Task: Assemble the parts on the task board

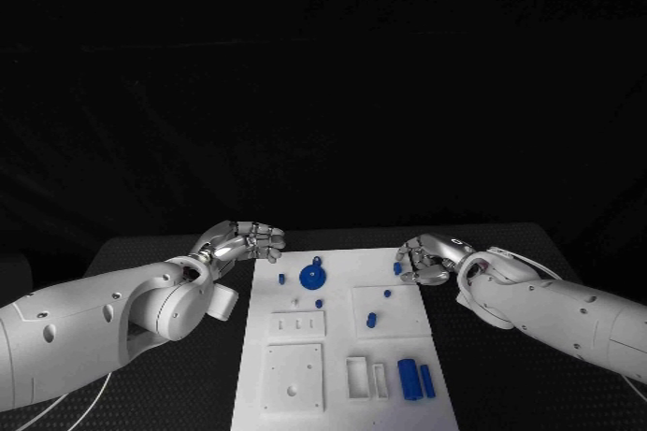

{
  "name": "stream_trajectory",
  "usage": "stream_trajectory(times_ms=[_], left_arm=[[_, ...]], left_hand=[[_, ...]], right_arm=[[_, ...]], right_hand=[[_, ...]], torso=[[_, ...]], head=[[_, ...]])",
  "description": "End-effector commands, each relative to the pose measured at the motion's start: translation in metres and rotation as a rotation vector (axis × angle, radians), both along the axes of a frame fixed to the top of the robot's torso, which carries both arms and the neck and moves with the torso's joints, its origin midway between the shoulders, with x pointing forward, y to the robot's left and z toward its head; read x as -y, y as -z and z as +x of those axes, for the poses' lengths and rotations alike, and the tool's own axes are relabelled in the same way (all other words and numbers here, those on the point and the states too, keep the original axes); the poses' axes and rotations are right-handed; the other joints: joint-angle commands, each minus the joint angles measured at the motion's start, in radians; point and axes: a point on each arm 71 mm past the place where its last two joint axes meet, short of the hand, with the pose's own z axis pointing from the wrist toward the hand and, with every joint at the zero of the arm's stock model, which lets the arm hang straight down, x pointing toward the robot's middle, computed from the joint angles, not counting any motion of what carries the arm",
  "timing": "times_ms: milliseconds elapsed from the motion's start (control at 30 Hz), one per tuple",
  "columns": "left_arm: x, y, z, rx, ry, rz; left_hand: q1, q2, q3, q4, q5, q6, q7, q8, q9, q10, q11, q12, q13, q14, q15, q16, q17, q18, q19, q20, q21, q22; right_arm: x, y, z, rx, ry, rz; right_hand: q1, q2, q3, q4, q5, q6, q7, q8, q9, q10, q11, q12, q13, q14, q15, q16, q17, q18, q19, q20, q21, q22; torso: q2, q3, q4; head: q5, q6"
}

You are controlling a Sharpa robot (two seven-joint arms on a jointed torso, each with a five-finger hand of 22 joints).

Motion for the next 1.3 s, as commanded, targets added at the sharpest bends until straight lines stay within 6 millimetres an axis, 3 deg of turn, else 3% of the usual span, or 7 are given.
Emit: stream_trajectory(times_ms=[33, 467, 633, 1067, 1300], left_arm=[[0.0025, -0.001, -0.0004, 0.006, 0.017, -0.013], [0.0041, -0.0007, -0.0003, 0.005, 0.02, -0.014], [0.0038, -0.0006, -0.0001, 0.005, 0.019, -0.013], [0.0039, -0.0005, -0.0002, 0.004, 0.02, -0.013], [0.0038, -0.0004, -0.0002, 0.002, 0.02, -0.013]], left_hand=[[-0.011, 0.0, 0.004, -0.003, 0.003, 0.0, -0.002, -0.002, 0.001, 0.007, 0.003, -0.007, 0.0, 0.004, 0.006, -0.005, 0.002, 0.018, -0.008, -0.001, 0.004, 0.021], [-0.011, 0.0, 0.004, -0.002, 0.003, 0.0, -0.001, -0.002, 0.001, 0.007, 0.003, -0.007, 0.0, 0.004, 0.006, -0.005, 0.002, 0.018, -0.009, -0.001, 0.004, 0.021], [-0.012, 0.0, 0.004, -0.002, 0.003, 0.0, -0.001, -0.002, 0.001, 0.007, 0.003, -0.007, 0.0, 0.004, 0.006, -0.006, 0.002, 0.018, -0.009, -0.001, 0.004, 0.021], [-0.012, 0.0, 0.004, -0.002, 0.003, -0.001, -0.001, -0.003, 0.001, 0.007, 0.003, -0.008, 0.0, 0.004, 0.006, -0.006, 0.003, 0.018, -0.009, -0.001, 0.004, 0.021], [-0.012, 0.0, 0.004, -0.002, 0.003, -0.001, -0.001, -0.003, 0.001, 0.007, 0.003, -0.008, 0.0, 0.004, 0.006, -0.007, 0.004, 0.018, -0.009, -0.001, 0.004, 0.021]], right_arm=[[-0.0028, 0.0013, 0.0008, -0.005, -0.007, 0.003], [-0.0054, 0.007, 0.0024, -0.018, -0.006, 0.003], [-0.009, 0.0082, 0.0023, -0.023, -0.014, 0.005], [-0.0116, 0.0091, 0.0024, -0.026, -0.017, 0.005], [-0.0119, 0.0092, 0.0024, -0.026, -0.017, 0.004]], right_hand=[[0.002, 0.011, 0.007, 0.004, -0.007, 0.016, 0.013, -0.002, -0.001, -0.004, -0.002, 0.005, -0.002, -0.007, -0.002, -0.004, 0.001, 0.053, -0.004, -0.004, -0.005, 0.017], [0.007, 0.037, 0.055, 0.038, -0.017, 0.023, 0.011, 0.003, 0.001, -0.002, -0.005, 0.007, -0.006, -0.005, -0.004, -0.004, 0.005, 0.053, -0.002, -0.003, -0.003, 0.017], [0.007, 0.052, 0.059, 0.035, -0.017, 0.035, 0.007, 0.012, 0.005, 0.0, -0.008, 0.009, -0.007, -0.005, -0.007, -0.003, 0.007, 0.053, -0.003, -0.004, 0.0, 0.019], [0.003, 0.052, 0.055, 0.028, -0.017, 0.04, 0.005, 0.015, 0.007, 0.001, -0.011, 0.011, -0.008, -0.004, -0.009, -0.003, 0.008, 0.053, -0.003, -0.004, 0.003, 0.02], [0.002, 0.072, 0.056, 0.021, -0.017, 0.054, -0.001, 0.024, 0.012, 0.002, -0.016, 0.011, -0.01, -0.004, -0.014, -0.003, 0.01, 0.053, -0.005, -0.004, 0.006, 0.019]], torso=[[-0.001, 0.0009, -0.0007], [-0.001, 0.0014, -0.0024], [-0.001, 0.002, -0.0029], [-0.001, 0.0008, -0.0026], [-0.002, 0.0009, -0.003]], head=[[0.001, -0.002], [0.006, -0.003], [0.008, -0.004], [0.008, -0.007], [0.009, -0.006]])
